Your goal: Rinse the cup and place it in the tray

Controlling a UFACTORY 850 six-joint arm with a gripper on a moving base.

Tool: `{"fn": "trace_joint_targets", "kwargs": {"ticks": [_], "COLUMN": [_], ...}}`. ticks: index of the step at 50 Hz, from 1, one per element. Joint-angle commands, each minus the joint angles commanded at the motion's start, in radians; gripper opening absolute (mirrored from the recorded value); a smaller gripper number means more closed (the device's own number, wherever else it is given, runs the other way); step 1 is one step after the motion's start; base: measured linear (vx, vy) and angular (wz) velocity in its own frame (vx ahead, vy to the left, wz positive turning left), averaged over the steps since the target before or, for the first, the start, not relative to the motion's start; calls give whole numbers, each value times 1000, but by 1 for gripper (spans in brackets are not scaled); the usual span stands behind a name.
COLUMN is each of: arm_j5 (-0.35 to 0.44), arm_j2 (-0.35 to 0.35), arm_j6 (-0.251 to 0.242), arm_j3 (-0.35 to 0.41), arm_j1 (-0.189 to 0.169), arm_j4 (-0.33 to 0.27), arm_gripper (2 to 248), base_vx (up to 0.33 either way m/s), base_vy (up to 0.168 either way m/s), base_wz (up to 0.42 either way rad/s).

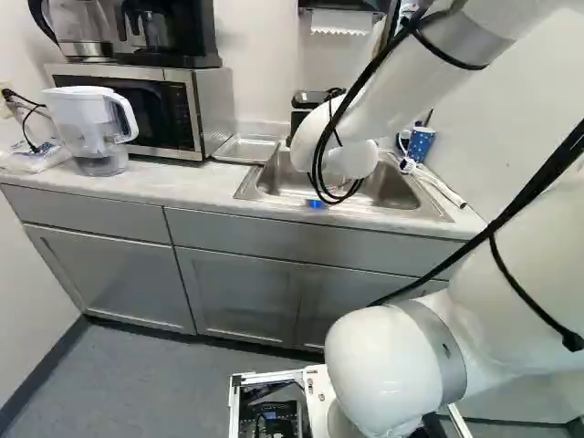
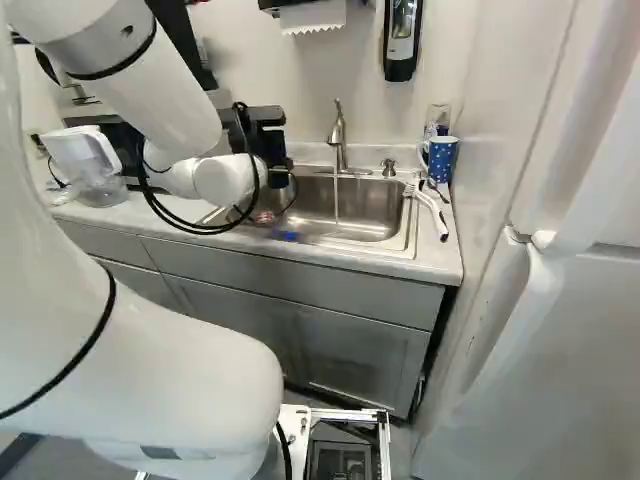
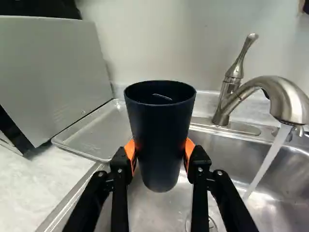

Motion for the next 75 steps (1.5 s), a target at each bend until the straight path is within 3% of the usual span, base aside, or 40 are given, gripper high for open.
{"fn": "trace_joint_targets", "kwargs": {"ticks": [27, 75], "arm_j5": [0, 0], "arm_j2": [-25, -25], "arm_j6": [17, 505], "arm_j3": [-26, -26], "arm_j1": [11, 11], "arm_j4": [0, 0], "arm_gripper": [117, 117], "base_vx": [0, 0], "base_vy": [0, 0], "base_wz": [0, 0]}}
